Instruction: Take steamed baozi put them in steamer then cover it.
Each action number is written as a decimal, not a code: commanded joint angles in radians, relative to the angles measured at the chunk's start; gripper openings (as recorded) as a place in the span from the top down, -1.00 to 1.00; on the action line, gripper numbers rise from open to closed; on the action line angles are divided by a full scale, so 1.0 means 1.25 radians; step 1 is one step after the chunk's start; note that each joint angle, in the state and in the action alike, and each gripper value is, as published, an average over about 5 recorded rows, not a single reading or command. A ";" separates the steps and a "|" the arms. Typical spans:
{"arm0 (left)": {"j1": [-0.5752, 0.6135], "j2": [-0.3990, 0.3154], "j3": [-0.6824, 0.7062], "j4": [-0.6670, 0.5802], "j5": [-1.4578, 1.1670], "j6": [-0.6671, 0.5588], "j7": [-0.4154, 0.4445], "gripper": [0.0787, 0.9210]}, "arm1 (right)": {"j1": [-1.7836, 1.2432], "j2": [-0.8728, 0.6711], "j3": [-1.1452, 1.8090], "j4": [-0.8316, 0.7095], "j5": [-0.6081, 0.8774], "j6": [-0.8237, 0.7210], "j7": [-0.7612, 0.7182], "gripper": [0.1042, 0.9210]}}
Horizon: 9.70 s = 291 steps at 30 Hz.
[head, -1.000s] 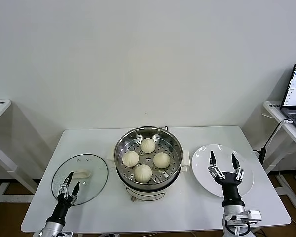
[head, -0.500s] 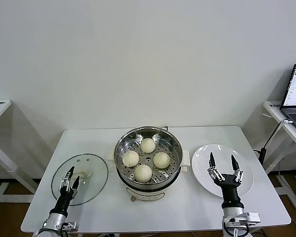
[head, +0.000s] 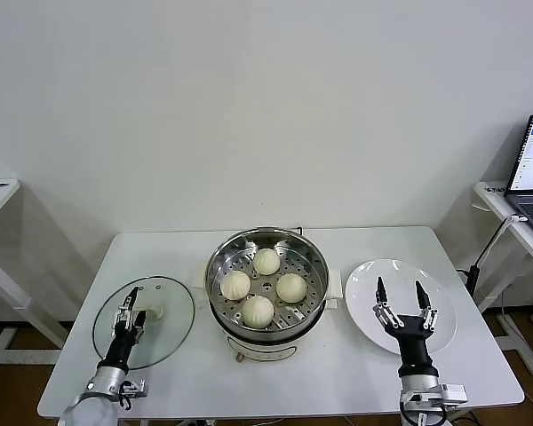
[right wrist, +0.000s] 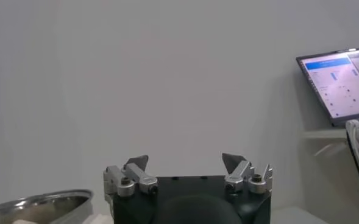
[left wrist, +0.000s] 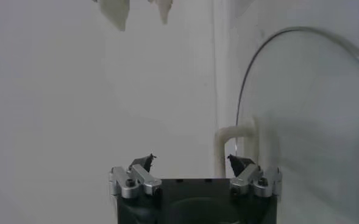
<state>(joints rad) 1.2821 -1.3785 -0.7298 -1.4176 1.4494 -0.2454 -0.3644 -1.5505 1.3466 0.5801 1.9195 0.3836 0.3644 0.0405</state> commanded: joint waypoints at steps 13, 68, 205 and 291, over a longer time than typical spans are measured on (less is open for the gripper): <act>-0.049 -0.003 0.003 0.073 0.022 -0.001 -0.017 -0.11 | 0.007 -0.001 -0.008 -0.017 -0.006 0.011 -0.002 -0.76; -0.161 0.164 0.658 -0.625 0.023 0.736 0.560 0.74 | 0.035 0.017 0.021 -0.043 -0.014 0.016 -0.002 -0.76; -0.132 -0.106 0.700 -0.355 0.202 0.688 0.466 0.52 | 0.062 0.021 -0.004 -0.108 -0.058 0.031 -0.014 -0.76; 0.262 -0.074 0.041 -0.558 -1.003 0.136 0.270 -0.77 | 0.010 0.001 0.015 0.085 -0.093 -0.176 -0.005 -0.76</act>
<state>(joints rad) 1.6069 -1.4719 -0.6731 -2.1237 0.2092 -0.0618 -0.0318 -1.5351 1.3448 0.5962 2.0178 0.2834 0.1547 0.0278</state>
